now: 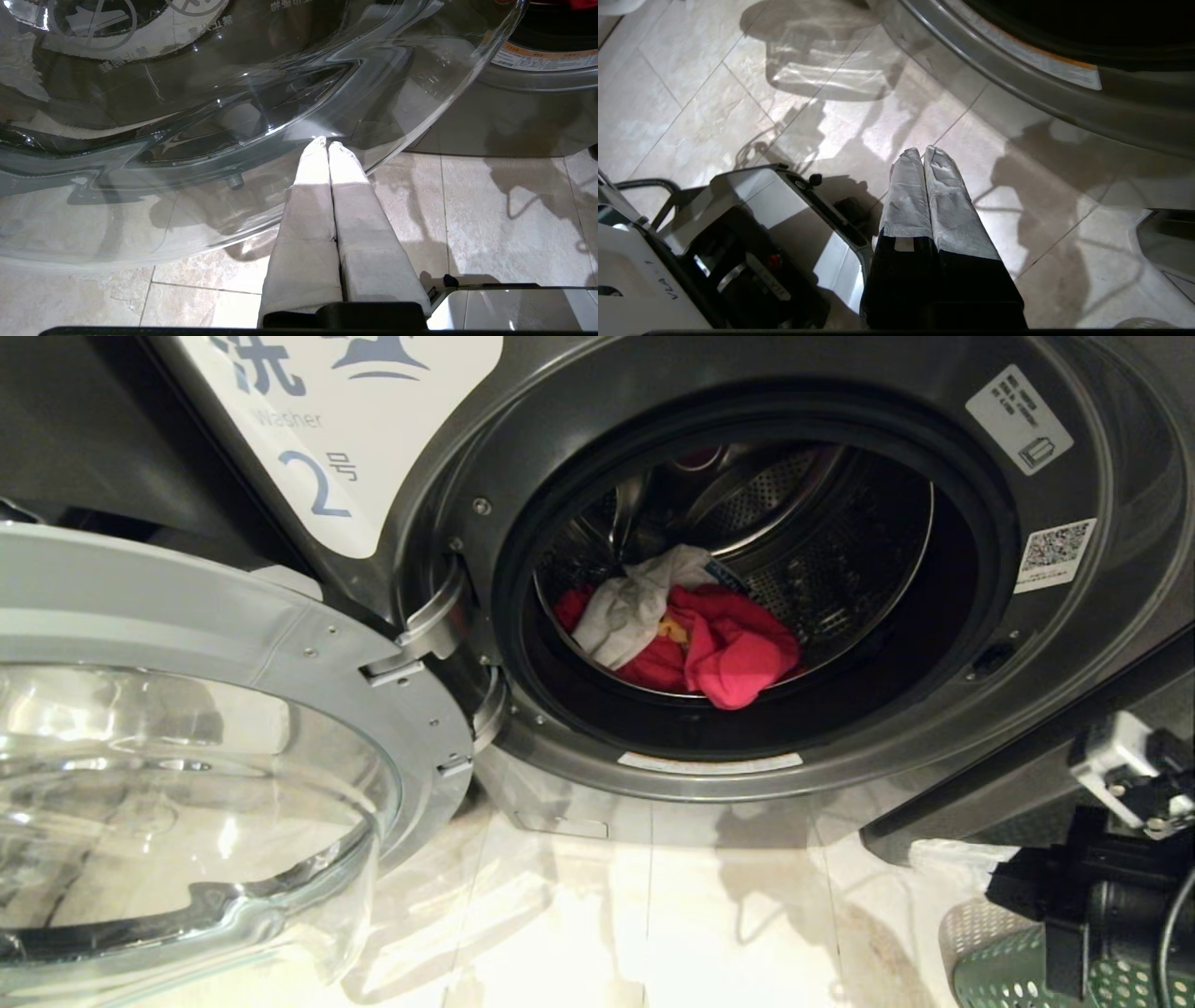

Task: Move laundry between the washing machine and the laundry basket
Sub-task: Pick a cloth and place it into the basket

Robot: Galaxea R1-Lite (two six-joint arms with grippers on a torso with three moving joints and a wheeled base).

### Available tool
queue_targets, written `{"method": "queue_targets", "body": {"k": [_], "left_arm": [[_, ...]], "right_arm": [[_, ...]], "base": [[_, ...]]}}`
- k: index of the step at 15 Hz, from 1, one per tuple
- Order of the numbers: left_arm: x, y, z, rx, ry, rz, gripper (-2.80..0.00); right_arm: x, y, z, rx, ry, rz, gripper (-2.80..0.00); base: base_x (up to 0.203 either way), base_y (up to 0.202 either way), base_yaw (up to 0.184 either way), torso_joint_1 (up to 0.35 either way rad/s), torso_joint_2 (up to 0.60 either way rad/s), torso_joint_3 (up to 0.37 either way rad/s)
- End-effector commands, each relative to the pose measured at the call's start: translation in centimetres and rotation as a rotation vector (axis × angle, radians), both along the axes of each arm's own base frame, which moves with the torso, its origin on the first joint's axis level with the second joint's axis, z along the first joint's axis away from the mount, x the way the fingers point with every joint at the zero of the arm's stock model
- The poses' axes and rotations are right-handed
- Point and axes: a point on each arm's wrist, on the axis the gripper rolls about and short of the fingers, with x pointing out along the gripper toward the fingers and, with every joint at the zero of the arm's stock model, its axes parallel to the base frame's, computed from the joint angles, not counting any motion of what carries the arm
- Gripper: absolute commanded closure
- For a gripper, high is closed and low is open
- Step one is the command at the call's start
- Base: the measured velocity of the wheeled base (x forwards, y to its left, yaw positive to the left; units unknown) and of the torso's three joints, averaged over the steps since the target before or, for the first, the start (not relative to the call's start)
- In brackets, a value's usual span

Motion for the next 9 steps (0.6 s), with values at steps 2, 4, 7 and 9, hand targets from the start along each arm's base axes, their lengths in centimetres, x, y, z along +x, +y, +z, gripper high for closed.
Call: {"method": "queue_targets", "body": {"k": [2,4,7,9], "left_arm": [[0.0,0.0,0.0,0.000,0.002,0.000,0.00],[0.0,0.0,0.0,0.000,0.002,0.000,0.00],[0.0,0.0,0.0,0.000,0.002,0.000,0.00],[0.0,0.0,0.0,0.000,0.002,0.000,0.00]], "right_arm": [[1.5,2.6,-0.9,-0.058,0.051,0.002,0.00],[2.2,4.7,-0.7,-0.060,0.067,-0.011,0.00],[4.1,7.9,-0.1,-0.011,0.106,-0.034,0.00],[5.5,9.1,-0.9,-0.015,0.149,-0.043,0.00]], "base": [[0.000,0.000,0.000,0.000,0.00,0.000],[0.000,0.000,0.000,0.000,0.00,0.000],[0.000,0.000,0.000,0.000,0.00,0.000],[0.000,0.000,0.000,0.000,0.00,0.000]]}}
